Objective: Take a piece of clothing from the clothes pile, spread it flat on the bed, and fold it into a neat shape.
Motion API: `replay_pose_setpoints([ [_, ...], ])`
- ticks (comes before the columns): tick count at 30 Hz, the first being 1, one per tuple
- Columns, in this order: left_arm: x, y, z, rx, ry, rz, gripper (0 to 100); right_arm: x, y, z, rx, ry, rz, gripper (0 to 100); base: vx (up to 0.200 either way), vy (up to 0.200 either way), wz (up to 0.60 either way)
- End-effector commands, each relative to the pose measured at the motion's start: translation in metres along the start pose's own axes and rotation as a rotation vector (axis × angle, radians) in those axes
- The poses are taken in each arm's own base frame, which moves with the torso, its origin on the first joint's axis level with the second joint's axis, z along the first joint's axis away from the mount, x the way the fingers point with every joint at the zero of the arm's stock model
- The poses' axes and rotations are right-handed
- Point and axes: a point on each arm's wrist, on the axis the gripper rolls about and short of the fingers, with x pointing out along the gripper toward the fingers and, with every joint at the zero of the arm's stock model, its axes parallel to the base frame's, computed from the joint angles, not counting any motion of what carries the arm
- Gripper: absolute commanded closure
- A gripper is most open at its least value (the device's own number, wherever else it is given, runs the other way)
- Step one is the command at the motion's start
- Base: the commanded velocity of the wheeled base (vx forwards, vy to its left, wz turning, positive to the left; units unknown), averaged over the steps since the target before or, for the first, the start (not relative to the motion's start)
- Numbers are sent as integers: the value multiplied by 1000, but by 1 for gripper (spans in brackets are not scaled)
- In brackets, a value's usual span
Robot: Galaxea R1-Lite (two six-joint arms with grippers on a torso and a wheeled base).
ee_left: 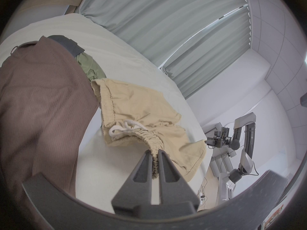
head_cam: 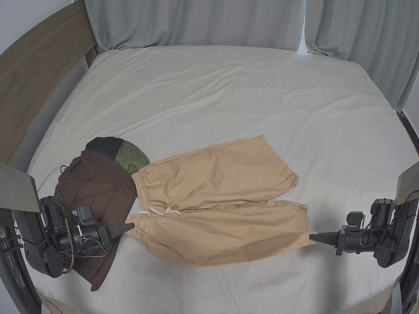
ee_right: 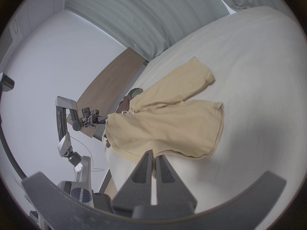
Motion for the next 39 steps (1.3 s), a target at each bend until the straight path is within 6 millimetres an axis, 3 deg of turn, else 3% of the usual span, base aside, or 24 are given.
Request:
replay_pose_setpoints([
  [1,0,-3,8,20,-30,-2,100,-2,6,15,-39,-45,7,100,0,0,0],
  [14,4,-3,12,33,-48,22,100,-4,17,48,-37,-151,-18,100,0,0,0],
  [25,3,-9,30,9,-128,46,100,30,29,75,-41,-228,-24,100,0,0,0],
  [39,7,-10,35,-3,-150,53,100,36,28,98,-46,-316,-44,100,0,0,0],
])
